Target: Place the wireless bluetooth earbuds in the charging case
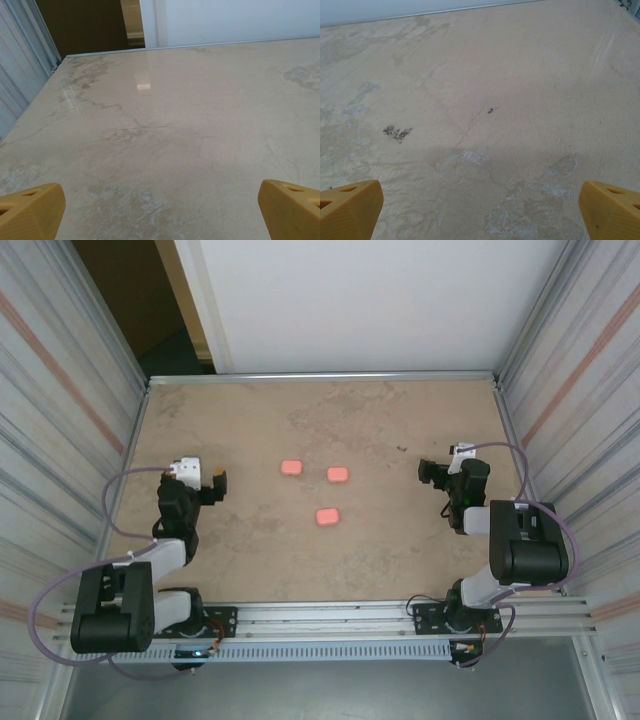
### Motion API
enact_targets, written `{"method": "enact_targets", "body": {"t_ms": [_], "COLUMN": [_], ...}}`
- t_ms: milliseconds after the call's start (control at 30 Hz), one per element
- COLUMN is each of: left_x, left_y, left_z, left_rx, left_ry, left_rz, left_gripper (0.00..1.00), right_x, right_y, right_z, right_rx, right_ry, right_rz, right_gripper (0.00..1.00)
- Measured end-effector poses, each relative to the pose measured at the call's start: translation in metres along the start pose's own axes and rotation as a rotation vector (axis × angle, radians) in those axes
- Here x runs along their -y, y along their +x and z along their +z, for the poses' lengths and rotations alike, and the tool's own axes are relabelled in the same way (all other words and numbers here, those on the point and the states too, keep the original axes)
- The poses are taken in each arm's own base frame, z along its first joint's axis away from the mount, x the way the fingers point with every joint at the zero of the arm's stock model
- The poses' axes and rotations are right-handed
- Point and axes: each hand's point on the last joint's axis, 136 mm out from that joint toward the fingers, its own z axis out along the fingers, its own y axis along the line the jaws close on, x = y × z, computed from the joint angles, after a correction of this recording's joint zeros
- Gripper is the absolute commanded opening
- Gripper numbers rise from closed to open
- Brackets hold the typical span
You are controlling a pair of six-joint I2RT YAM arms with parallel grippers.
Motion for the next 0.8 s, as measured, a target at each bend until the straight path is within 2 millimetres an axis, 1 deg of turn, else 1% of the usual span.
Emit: {"method": "enact_targets", "body": {"t_ms": [167,400,467,533,600,667,733,800], "left_x": [0.004,0.015,0.017,0.017,0.017,0.017,0.017,0.017], "left_y": [0.001,0.031,0.036,0.038,0.034,0.028,0.015,0.004], "left_z": [0.006,0.022,0.024,0.025,0.027,0.035,0.047,0.053], "left_rx": [0.012,-0.028,-0.034,-0.04,-0.037,-0.051,-0.049,-0.036], "left_ry": [0.024,0.07,0.078,0.079,0.079,0.083,0.088,0.087], "left_rz": [-0.026,-0.036,-0.037,-0.04,-0.04,-0.04,-0.039,-0.039], "left_gripper": [0.99,0.99,0.99,0.99,0.99,0.99,0.99,0.99], "right_x": [-0.002,-0.002,-0.002,-0.002,-0.002,-0.002,-0.002,-0.002], "right_y": [0.0,0.0,0.0,0.0,0.0,0.0,0.0,0.0], "right_z": [0.0,0.0,0.0,0.0,0.0,0.0,0.0,0.0], "right_rx": [0.0,0.0,0.0,0.0,0.0,0.0,0.0,0.0], "right_ry": [-0.003,-0.002,-0.002,-0.003,-0.002,-0.002,-0.002,-0.002], "right_rz": [-0.002,-0.002,-0.002,-0.003,-0.002,-0.002,-0.002,-0.002], "right_gripper": [0.99,0.99,0.99,0.99,0.99,0.99,0.99,0.99]}}
